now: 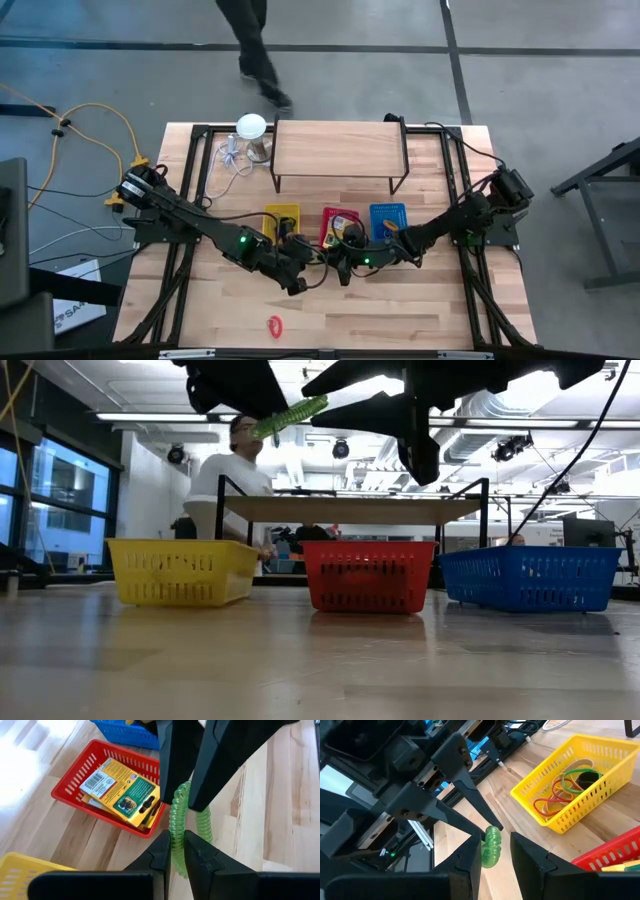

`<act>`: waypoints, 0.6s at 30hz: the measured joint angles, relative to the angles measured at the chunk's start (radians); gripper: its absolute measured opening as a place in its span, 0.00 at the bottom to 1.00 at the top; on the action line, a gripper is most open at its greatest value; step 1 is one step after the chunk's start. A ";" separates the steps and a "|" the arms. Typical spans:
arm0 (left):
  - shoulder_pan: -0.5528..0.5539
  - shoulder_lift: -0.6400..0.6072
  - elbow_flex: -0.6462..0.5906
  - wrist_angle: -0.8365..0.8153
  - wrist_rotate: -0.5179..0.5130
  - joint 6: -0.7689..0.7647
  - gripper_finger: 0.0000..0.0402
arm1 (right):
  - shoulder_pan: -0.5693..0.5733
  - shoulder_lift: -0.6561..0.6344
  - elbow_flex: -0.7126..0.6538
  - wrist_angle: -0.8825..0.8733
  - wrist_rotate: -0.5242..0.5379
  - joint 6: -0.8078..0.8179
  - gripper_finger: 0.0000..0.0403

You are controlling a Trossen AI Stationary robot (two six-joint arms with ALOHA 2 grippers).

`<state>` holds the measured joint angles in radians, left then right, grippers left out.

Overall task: Pick & Place Office Desk Supplies
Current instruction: Put the green spiral keychain into the blue bin

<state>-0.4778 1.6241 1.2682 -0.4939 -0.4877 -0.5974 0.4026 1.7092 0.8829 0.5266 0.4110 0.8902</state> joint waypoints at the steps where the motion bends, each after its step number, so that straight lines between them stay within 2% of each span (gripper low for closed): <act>1: 0.000 0.000 0.000 0.006 0.000 0.004 0.09 | 0.000 0.000 0.000 0.000 -0.001 0.000 0.23; 14: 0.000 0.000 0.000 0.021 0.000 0.026 0.09 | 0.000 0.000 0.000 0.000 -0.002 0.000 0.22; 18: 0.000 0.000 0.000 0.021 0.000 0.025 0.09 | 0.000 0.000 0.000 0.000 -0.002 0.000 0.18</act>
<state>-0.4778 1.6245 1.2682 -0.4725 -0.4877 -0.5719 0.4030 1.7092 0.8829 0.5266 0.4091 0.8898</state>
